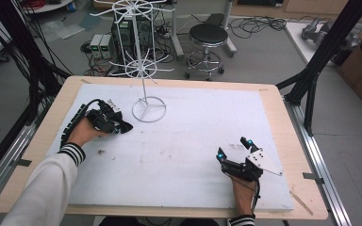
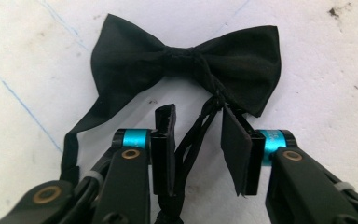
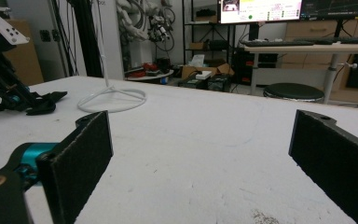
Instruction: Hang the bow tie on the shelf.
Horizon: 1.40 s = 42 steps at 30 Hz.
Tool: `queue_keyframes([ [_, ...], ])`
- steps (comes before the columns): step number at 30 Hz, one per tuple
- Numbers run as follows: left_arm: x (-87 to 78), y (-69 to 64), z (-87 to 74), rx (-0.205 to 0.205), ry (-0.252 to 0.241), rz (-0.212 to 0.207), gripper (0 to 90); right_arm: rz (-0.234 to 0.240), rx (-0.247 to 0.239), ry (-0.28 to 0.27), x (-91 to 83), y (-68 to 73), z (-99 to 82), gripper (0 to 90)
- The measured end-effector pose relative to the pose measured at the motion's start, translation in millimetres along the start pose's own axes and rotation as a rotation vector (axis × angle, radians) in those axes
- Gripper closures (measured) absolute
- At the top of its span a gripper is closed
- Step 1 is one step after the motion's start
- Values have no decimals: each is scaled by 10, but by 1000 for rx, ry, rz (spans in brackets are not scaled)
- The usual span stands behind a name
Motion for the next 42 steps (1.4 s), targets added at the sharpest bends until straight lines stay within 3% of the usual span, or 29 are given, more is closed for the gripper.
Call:
queue_keyframes([
  [5,14,-11,-3,-5,7,-5,702,0,0,0,0,-1,-1,51],
  [10,6,-4,-11,-1,15,-1,847,-2,4,2,1,-1,-1,51],
  [25,-82,-22,-20,7,-63,-5,863,-4,6,3,-1,-2,-2,51],
  [31,-188,-63,-16,12,-114,-17,864,-3,6,3,0,-3,-2,51],
  [36,-337,-91,-18,-1,-204,-22,864,-4,5,3,0,-3,-2,51],
  [39,-388,-94,-20,-1,-221,-22,865,-4,-1,1,2,-5,-1,51],
  [42,-487,-95,-8,-10,-268,-15,867,-1,3,5,-2,3,-4,51],
])
Point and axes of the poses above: each handheld gripper's, and its own axes: x roughly forward along the jaws, z roughly out of its top, y roughly to its left, the point moved 10 cm from there along x, roughly forward along the jaws, and after that the axes turned 11 degrees about -z, right-handed, at the moved point
